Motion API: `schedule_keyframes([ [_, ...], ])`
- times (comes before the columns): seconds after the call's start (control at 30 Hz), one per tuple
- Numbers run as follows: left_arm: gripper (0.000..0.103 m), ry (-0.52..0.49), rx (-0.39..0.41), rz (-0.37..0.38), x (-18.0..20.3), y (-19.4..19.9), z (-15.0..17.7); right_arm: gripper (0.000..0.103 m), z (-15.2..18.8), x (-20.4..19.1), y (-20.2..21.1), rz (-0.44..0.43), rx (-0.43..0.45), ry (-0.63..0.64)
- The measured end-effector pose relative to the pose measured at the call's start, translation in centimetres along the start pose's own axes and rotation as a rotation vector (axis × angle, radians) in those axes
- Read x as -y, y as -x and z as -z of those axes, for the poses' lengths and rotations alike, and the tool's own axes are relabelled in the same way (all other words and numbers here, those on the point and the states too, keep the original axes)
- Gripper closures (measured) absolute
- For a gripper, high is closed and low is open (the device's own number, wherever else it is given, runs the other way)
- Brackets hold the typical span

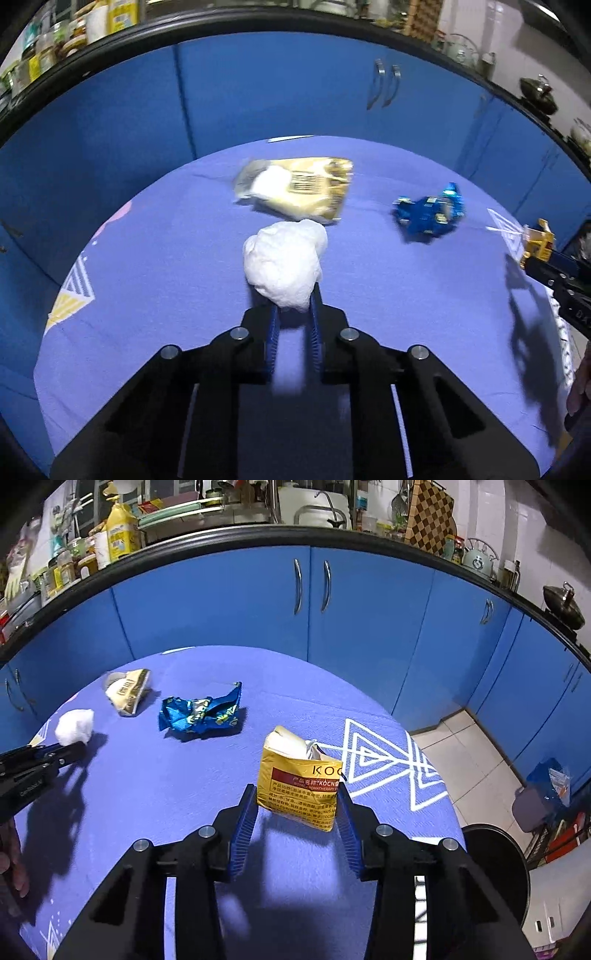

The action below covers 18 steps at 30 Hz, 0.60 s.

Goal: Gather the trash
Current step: 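Grasp the white cloth bundle with the left tool while the right tool grasps the yellow KOCH packet, then carry the white cloth and yellow packet over the black bin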

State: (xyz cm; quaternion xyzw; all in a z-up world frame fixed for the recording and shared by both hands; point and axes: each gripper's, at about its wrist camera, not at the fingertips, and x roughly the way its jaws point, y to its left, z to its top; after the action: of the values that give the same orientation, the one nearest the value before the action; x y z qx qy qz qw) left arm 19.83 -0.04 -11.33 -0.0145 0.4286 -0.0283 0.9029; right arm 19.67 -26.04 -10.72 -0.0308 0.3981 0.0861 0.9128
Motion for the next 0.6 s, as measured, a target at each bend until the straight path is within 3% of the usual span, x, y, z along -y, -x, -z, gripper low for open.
schedule_keyframes([
  [0.6, 0.09, -0.169, 0.066, 0.109, 10.0, 4.8, 0.6, 0.062, 3.0, 3.4, 7.8, 0.036, 0.073, -0.023],
])
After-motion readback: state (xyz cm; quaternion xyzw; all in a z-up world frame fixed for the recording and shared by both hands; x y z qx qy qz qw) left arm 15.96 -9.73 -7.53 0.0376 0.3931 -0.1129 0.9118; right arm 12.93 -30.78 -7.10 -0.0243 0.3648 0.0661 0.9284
